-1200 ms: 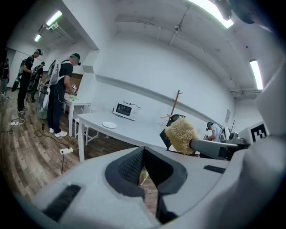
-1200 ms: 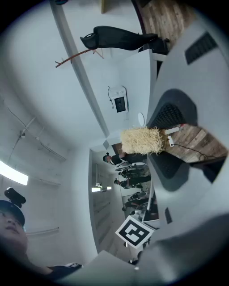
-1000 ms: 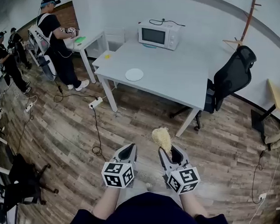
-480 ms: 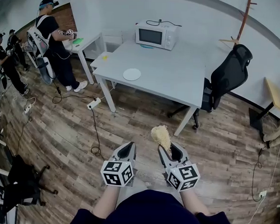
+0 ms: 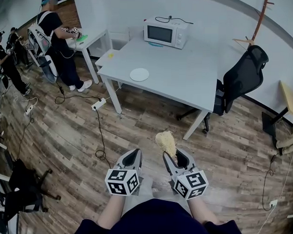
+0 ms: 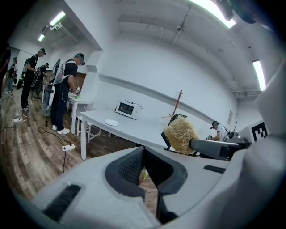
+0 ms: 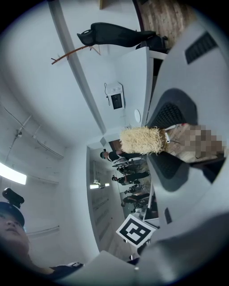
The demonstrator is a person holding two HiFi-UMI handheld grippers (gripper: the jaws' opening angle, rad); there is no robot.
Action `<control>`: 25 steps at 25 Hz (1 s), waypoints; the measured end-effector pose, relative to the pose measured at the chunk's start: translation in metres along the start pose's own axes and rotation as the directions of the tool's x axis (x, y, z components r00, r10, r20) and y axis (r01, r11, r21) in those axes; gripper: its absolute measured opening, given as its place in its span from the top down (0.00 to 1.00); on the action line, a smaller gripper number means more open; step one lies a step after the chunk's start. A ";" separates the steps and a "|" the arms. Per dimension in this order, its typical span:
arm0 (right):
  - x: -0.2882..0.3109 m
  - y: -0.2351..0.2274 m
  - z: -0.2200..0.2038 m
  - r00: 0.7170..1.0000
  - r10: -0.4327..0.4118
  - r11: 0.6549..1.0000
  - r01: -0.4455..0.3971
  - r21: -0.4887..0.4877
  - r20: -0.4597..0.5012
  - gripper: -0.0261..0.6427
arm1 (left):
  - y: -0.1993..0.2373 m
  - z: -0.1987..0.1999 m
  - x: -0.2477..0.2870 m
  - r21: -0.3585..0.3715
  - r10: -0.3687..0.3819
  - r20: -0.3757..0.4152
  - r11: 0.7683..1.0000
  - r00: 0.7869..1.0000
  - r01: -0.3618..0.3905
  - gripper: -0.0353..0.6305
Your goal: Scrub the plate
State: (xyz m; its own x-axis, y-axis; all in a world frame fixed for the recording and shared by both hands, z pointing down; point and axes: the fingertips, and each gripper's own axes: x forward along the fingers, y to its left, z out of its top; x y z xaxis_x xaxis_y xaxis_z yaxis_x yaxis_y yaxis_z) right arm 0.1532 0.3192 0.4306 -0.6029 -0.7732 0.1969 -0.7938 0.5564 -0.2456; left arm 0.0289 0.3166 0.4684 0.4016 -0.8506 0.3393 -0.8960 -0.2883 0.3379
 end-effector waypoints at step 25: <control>0.225 -0.055 0.062 0.998 -0.049 0.998 0.049 -0.026 -0.025 0.72 | 0.141 0.119 0.166 0.008 -0.047 -0.020 0.999 0.999 0.047 0.92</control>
State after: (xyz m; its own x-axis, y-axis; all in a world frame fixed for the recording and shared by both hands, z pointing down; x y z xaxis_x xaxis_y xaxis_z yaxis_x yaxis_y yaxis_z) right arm 0.0666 0.0959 0.4294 -0.5646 -0.7920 0.2321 -0.8241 0.5257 -0.2109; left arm -0.0535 0.0826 0.4681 0.4467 -0.8272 0.3409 -0.8777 -0.3314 0.3461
